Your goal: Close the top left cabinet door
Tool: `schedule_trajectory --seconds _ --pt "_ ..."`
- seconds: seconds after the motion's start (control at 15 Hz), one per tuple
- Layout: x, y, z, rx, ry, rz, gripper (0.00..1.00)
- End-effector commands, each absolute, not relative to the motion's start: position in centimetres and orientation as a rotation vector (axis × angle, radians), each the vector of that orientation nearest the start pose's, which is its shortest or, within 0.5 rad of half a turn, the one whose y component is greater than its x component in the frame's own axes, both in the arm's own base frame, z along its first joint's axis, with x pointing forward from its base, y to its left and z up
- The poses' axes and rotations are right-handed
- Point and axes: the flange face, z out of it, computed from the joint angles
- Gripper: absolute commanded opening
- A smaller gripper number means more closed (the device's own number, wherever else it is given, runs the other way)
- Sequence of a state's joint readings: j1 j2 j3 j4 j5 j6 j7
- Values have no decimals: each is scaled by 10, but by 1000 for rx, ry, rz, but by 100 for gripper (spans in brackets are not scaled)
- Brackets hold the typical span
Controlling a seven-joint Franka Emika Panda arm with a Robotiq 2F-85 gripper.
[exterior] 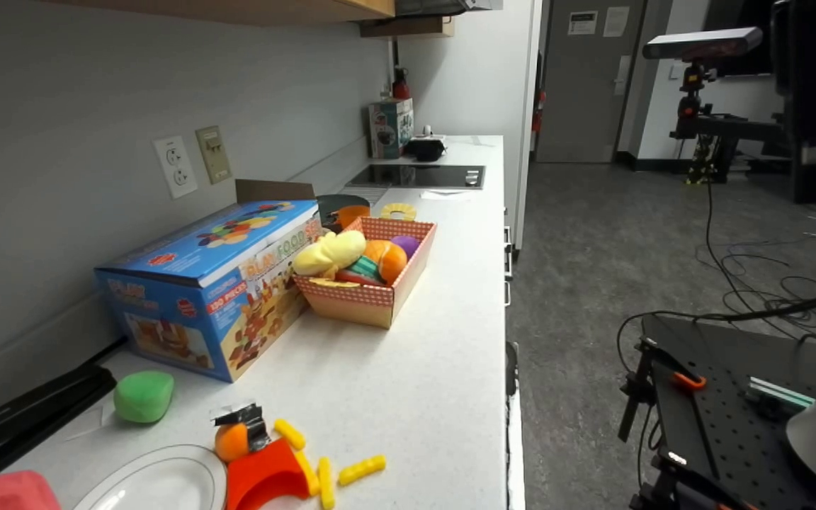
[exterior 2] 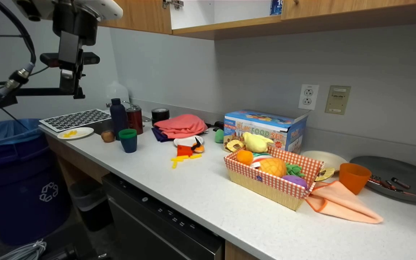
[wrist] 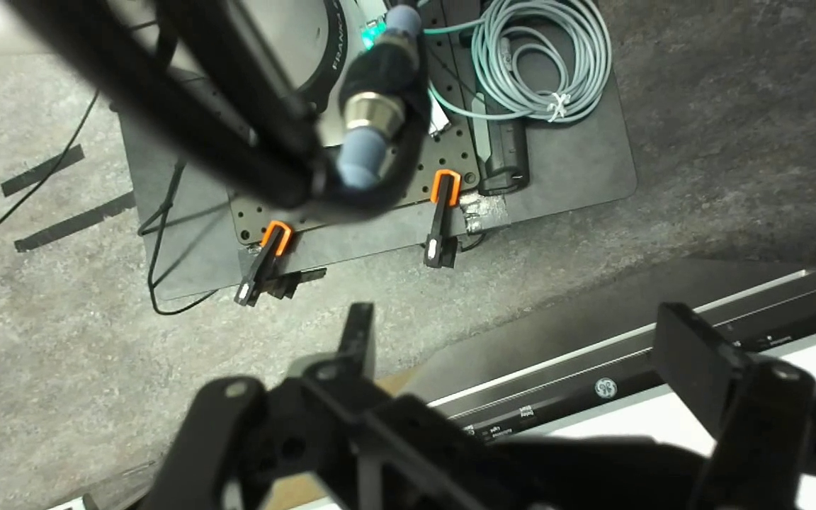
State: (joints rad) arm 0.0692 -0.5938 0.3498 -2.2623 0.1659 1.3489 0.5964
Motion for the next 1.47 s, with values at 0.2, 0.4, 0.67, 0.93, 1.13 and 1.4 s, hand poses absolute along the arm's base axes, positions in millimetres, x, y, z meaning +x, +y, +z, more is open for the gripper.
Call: schedule_trajectory --seconds 0.2,0.4,0.67,0.93,1.13,1.4 --pt "301 179 544 -3252 421 433 100" --pt "302 180 544 -3250 421 420 100" --pt "302 180 544 -3250 421 420 100" --pt "302 182 543 -3251 370 357 100" --pt "305 184 544 -3243 364 308 100" --pt "302 184 543 -3227 302 401 100"
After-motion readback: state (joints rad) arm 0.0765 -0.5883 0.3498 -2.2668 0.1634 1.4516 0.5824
